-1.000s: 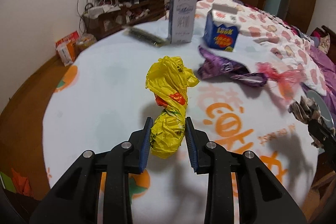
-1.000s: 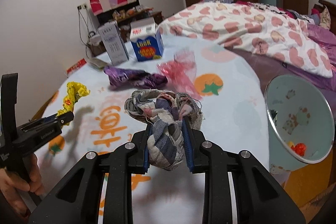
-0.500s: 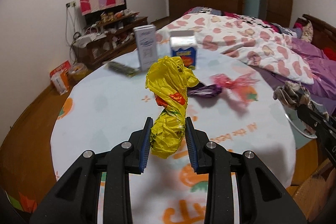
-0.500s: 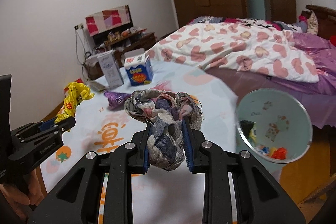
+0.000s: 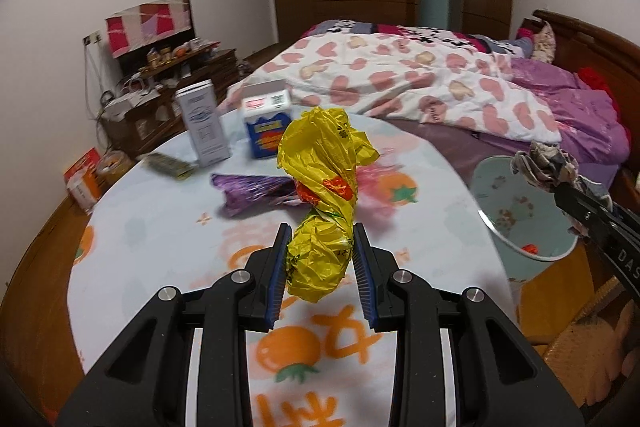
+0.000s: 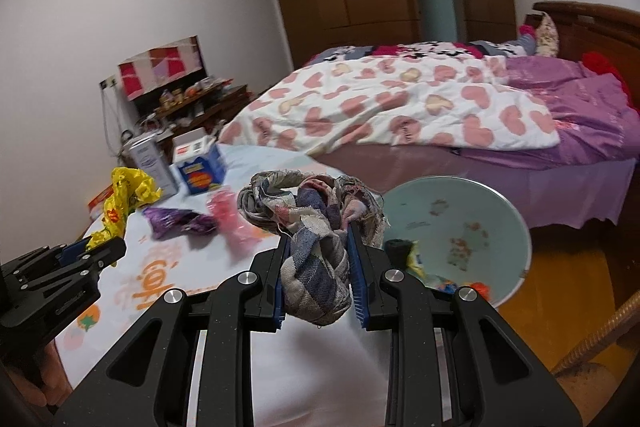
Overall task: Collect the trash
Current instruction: 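Carry the cloth rag and yellow bag over the blue bin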
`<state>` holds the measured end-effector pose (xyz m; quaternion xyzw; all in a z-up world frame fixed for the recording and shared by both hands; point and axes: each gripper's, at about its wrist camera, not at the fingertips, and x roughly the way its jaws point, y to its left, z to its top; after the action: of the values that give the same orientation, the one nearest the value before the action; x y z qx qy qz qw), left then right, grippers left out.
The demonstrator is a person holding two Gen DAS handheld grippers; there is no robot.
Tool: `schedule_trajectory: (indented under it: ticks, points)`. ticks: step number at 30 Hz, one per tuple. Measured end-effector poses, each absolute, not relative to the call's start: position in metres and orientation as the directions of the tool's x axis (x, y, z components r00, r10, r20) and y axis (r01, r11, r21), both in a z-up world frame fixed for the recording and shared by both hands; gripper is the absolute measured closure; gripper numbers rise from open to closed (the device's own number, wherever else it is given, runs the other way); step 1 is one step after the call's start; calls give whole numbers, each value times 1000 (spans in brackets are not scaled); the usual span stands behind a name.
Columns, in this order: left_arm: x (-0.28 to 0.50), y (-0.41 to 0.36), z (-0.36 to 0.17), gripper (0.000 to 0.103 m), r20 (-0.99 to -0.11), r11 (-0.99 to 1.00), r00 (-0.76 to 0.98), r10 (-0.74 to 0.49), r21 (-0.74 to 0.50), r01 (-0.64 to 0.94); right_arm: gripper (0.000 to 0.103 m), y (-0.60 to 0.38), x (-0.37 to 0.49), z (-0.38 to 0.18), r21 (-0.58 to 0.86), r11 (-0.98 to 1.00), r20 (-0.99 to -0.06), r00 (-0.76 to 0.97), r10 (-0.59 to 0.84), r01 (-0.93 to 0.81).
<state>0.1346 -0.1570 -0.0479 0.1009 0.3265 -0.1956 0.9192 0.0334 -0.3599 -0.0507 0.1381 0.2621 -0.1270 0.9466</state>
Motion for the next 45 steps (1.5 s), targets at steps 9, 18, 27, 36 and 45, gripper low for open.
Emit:
schedule_trajectory:
  ticks: [9,18,27,36,45]
  points:
    - [139,-203,-51,72,-649,865,675,-350,54,499,76,-393,24,-54,179,902,-533,809,-247,394]
    - [143,-249,-57,72,-662,825,633,-401,39,564,76,-437,12,-68,173,850,-555,762,-334,498]
    - [141,-304,-72,72,-691,764,559,-459,15,645,76,-473,9,-88,147,808,-587,708,-394,571]
    - [138,-365,-94,72,-733,706,488,-474,14,708,76,-504,16,-110,124,780,-629,656,-416,614]
    - [143,-404,-120,72,-777,682,433,-457,6,732,76,-523,26,-125,98,777,-666,621,-413,622]
